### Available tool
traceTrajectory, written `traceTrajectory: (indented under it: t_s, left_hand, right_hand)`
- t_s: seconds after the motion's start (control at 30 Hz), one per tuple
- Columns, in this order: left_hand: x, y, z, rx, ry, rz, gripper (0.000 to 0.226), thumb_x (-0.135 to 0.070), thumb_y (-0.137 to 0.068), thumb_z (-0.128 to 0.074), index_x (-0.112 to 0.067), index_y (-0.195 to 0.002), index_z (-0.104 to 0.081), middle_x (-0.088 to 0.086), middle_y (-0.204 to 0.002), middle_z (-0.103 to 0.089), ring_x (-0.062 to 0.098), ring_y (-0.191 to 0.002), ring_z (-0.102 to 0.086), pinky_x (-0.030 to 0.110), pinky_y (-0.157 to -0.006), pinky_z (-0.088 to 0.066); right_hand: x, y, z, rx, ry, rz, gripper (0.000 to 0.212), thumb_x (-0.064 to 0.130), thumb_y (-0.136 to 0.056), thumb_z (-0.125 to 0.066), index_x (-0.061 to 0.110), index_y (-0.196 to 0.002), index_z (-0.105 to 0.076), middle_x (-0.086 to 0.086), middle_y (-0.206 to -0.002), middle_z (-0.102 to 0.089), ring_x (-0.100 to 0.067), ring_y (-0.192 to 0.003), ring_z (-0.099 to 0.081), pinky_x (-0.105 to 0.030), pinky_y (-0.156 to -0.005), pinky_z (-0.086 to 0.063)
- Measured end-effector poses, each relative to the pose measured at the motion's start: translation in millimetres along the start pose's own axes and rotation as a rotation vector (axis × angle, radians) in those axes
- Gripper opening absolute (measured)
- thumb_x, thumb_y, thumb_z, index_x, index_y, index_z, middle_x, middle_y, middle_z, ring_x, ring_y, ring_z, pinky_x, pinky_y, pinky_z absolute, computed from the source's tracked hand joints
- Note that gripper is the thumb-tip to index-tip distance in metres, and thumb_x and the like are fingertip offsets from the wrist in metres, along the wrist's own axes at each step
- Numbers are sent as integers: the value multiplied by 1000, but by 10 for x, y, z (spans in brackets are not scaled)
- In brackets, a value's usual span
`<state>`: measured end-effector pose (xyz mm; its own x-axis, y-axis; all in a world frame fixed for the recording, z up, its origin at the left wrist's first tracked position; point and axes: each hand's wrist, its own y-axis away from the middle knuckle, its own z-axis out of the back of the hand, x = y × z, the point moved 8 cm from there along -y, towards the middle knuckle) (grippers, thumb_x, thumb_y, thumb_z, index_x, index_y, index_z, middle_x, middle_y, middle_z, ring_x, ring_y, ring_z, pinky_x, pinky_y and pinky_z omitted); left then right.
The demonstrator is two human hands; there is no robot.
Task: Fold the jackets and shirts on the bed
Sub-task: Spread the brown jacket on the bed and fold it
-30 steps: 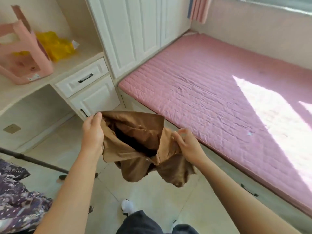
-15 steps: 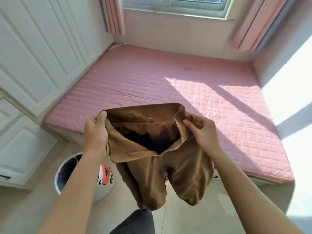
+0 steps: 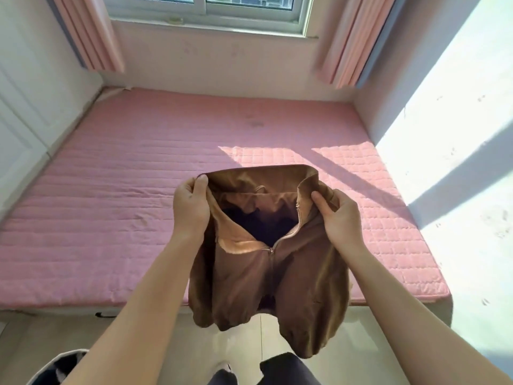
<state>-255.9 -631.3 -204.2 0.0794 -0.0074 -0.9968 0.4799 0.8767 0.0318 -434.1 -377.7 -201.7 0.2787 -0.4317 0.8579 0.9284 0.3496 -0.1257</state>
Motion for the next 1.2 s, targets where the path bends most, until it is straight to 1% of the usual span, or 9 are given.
traceTrajectory:
  t_s: [0.1,0.27,0.5,0.57,0.63,0.73,0.9,1.03,1.2]
  left_hand:
    - [-44,-437,-331,-18,-46,-26,34,-26,-102,-43,-19,-68,-48,-3,-66,-46,10,-62,-45,21,-58,-40]
    - [-50,-1345,-985,-50,-118,-41,32,-25,-101,-40,-20,-71,-49,-3,-71,-48,10,-68,-48,24,-65,-43]
    - [623,-2614,-1999,-103,-211,-34,37,-26,-103,-37,-19,-67,-40,-3,-68,-46,8,-62,-44,22,-58,-37]
    - [1178,-3008,-2344,-64,-216,-1,30,-29,-101,-37,-22,-73,-46,-1,-76,-56,11,-72,-55,23,-67,-46]
    - [1857,-3243,-2674,53,-219,64,23,-25,-101,-35,-23,-93,-57,4,-99,-67,17,-94,-64,31,-87,-51]
    - [2784,-3198,-2876,253,-461,93,29,-21,-103,-37,-18,-125,-56,-1,-126,-59,15,-118,-53,27,-101,-38]
    - [4266,-2707,-2526,389,-745,197,32,-13,-96,-52,-19,-126,-59,1,-133,-58,19,-123,-52,34,-107,-38]
    - [4867,-2599,-2049,304,-1055,159,46,-12,-88,-61,-19,-133,-54,8,-145,-43,27,-135,-38,44,-112,-31]
    - [5509,-2645,-1515,295,-1124,415,97,-20,-79,-75,-32,-151,-12,22,-143,-33,40,-128,-37,51,-104,-36]
  right_hand:
    - [-45,-503,-105,-17,34,-2,20,44,-90,-59,24,-89,-62,22,-79,-60,-4,-77,-59,-26,-81,-47]
    - [-241,-1609,-351,3,43,40,29,46,-89,-62,17,-90,-65,9,-84,-65,-16,-85,-62,-32,-79,-47]
    - [-1136,-3219,-1056,68,77,-20,47,57,-84,-60,11,-91,-65,0,-85,-69,-22,-83,-64,-40,-78,-50]
    - [-1643,-3612,-1381,51,119,-47,34,48,-86,-64,16,-78,-57,3,-77,-59,-24,-82,-58,-35,-72,-44]
    - [-2176,-3819,-1690,57,216,-62,24,41,-88,-65,19,-95,-62,-1,-95,-58,-25,-99,-56,-34,-83,-43]
    - [-2947,-3702,-2083,231,400,-108,46,35,-90,-62,17,-131,-53,-12,-135,-46,-29,-126,-43,-41,-106,-35]
    - [-4299,-2973,-2486,507,465,-216,49,18,-88,-66,5,-133,-52,-19,-139,-45,-32,-133,-39,-34,-112,-25]
    - [-5000,-2670,-2535,513,564,-322,54,27,-89,-63,13,-138,-46,-15,-144,-40,-31,-136,-35,-44,-114,-27]
    - [-5455,-2643,-2404,407,763,-474,69,37,-93,-54,20,-150,-18,-18,-152,-22,-38,-139,-22,-54,-112,-25]
